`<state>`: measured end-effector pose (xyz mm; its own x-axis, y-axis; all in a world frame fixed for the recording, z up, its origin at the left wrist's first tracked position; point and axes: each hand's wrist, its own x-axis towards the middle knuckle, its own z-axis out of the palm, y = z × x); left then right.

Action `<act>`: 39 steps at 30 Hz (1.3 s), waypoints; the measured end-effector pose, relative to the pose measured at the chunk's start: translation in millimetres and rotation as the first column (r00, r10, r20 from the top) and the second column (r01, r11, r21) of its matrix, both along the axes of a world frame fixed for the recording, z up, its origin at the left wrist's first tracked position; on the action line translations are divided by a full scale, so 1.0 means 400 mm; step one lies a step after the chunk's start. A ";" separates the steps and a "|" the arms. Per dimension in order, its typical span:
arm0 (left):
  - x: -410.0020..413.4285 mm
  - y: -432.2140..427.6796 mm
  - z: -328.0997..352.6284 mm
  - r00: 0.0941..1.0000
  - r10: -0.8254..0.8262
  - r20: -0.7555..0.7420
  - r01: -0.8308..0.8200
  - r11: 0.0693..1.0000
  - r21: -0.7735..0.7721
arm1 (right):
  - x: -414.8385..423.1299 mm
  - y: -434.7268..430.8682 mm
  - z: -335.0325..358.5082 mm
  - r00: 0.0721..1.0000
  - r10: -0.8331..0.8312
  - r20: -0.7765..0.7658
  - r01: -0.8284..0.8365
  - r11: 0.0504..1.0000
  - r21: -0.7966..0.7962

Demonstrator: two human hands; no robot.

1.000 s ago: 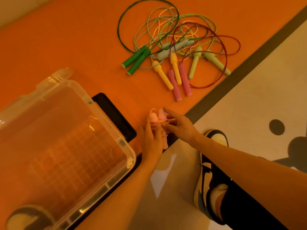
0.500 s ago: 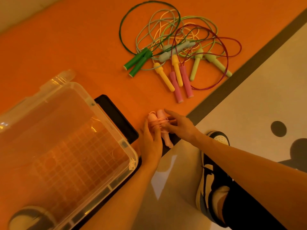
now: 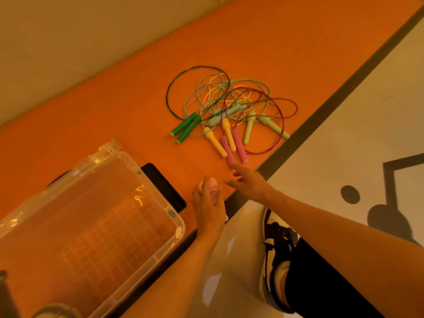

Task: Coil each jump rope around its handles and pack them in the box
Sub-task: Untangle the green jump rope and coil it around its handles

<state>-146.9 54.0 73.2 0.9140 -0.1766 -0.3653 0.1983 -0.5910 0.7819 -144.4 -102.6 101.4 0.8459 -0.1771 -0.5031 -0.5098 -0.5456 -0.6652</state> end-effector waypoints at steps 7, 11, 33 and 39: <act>0.029 -0.033 0.192 0.997 -0.016 0.081 0.023 0.996 -0.088 | -0.023 -0.046 0.207 0.992 -0.033 0.119 0.045 0.994 -0.099; 0.049 -0.018 0.297 0.984 -0.003 0.177 0.028 0.990 -0.136 | -0.036 -0.046 0.314 0.979 -0.026 0.203 0.055 0.989 -0.138; 0.518 0.109 0.223 0.950 -0.171 0.263 0.105 0.964 0.245 | 0.348 0.072 0.147 0.922 -0.243 0.300 0.253 0.967 0.005; 0.737 0.060 0.013 0.967 -0.162 0.199 0.103 0.955 0.278 | 0.528 0.084 -0.093 0.892 -0.386 0.236 0.380 0.922 0.069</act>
<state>147.8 78.2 78.2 0.9511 -0.2261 -0.2105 -0.0530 -0.7907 0.6099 66.9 -69.1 64.0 0.8100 -0.5035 -0.3006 -0.5000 -0.3251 -0.8027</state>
